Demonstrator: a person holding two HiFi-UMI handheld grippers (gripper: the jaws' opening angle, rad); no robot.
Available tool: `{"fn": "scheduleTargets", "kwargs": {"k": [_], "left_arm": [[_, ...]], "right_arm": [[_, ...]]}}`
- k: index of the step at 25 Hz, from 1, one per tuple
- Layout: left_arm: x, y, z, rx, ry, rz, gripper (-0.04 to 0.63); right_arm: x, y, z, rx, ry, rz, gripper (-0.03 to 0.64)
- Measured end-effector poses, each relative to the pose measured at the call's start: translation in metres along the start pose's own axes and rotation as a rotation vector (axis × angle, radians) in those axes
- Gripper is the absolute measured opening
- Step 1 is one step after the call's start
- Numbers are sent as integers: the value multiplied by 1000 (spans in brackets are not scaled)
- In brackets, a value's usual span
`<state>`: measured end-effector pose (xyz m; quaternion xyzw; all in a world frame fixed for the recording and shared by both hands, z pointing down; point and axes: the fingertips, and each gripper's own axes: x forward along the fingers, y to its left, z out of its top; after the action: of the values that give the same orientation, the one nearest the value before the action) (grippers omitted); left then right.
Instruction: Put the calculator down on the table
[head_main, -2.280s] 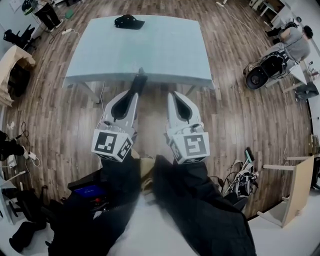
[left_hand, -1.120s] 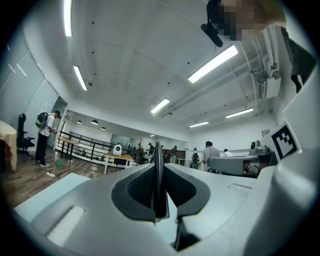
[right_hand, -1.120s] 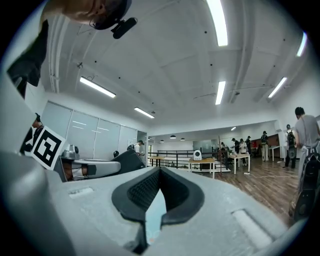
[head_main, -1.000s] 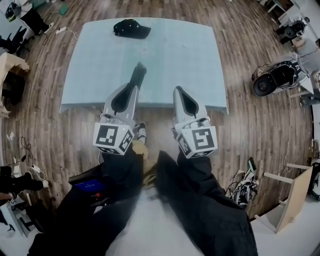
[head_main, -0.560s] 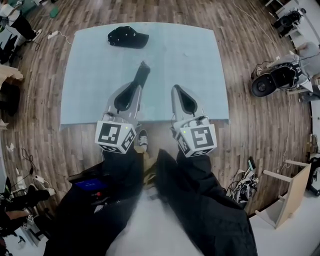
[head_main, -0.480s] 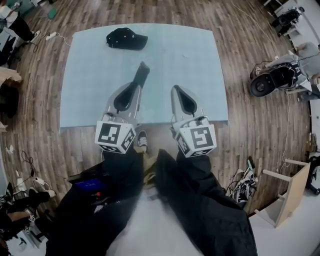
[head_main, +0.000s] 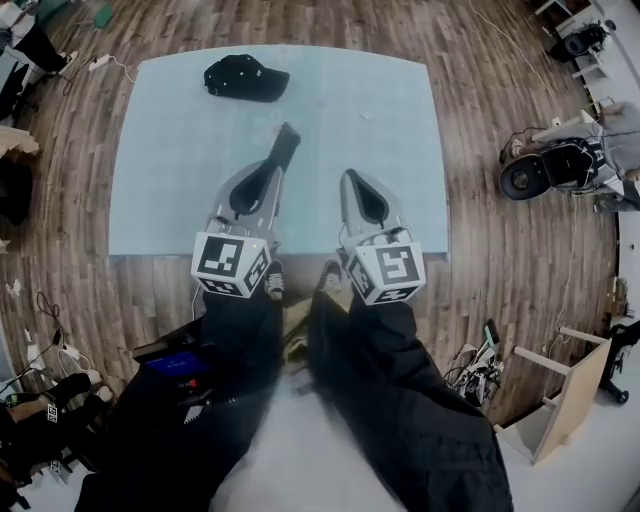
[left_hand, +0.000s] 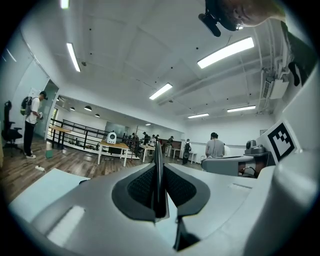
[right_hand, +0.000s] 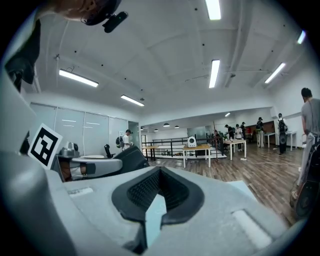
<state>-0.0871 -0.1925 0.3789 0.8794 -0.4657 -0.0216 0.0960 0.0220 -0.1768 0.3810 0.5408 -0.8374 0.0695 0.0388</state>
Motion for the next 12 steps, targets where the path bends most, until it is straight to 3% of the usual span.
{"fn": "scheduleTargets", "kwargs": {"k": [6,12], "left_arm": [[31,-12,-49,26,102,91,44],[32,-6,-110,36,242,135,44]], "right_arm": [[5,-64,-50,75,74,-1,0],[16,-72,-102,94,224,29,0]]}}
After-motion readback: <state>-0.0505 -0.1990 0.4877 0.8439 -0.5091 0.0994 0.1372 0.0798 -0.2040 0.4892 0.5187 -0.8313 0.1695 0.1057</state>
